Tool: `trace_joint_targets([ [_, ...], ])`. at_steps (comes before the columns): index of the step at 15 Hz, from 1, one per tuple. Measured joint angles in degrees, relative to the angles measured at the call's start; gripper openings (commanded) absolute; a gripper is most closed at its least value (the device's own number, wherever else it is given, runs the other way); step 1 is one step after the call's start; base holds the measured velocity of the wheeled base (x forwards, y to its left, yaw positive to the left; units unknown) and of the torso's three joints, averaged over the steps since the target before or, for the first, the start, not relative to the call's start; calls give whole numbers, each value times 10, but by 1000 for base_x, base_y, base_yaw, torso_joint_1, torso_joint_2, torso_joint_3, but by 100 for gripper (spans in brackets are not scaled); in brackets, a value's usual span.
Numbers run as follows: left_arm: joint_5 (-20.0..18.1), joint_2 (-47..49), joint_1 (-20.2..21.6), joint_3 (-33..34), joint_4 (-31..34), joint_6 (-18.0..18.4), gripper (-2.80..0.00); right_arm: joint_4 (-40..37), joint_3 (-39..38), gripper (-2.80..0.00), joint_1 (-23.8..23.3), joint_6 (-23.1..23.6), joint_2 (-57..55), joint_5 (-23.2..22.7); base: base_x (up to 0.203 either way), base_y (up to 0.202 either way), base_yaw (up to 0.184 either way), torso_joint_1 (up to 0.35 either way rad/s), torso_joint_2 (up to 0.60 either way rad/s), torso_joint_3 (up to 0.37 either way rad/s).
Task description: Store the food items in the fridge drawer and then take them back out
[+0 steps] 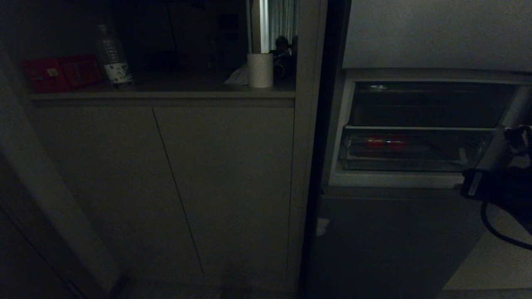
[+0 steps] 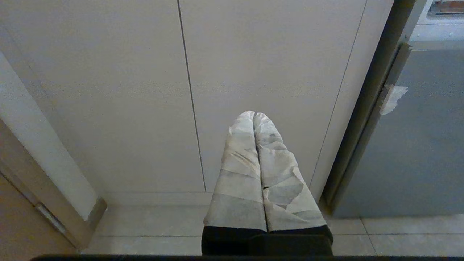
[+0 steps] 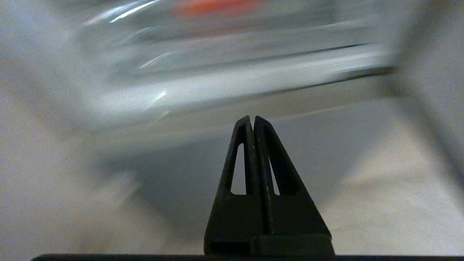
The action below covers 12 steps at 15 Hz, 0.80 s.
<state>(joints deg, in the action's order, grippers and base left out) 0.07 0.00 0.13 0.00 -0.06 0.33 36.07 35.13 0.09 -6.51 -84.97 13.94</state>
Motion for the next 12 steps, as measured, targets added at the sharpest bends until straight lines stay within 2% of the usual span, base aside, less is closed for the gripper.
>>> trace_joint_targets([
  [2, 0, 0, 0, 0, 0, 0, -280, 61, 36, -280, -16, -3, -69, 128, 0, 0, 0, 0, 0, 0],
  [4, 0, 0, 0, 0, 0, 0, -280, 78, 54, -280, -31, -4, -109, 198, 0, 0, 0, 0, 0, 0],
  [6, 0, 0, 0, 0, 0, 0, -280, 79, 69, -280, -60, -3, -132, 211, 0, 0, 0, 0, 0, 0],
  [12, 0, 0, 0, 0, 0, 0, -280, 79, 106, -280, -150, -4, -172, 209, 0, 0, 0, 0, 0, 0],
])
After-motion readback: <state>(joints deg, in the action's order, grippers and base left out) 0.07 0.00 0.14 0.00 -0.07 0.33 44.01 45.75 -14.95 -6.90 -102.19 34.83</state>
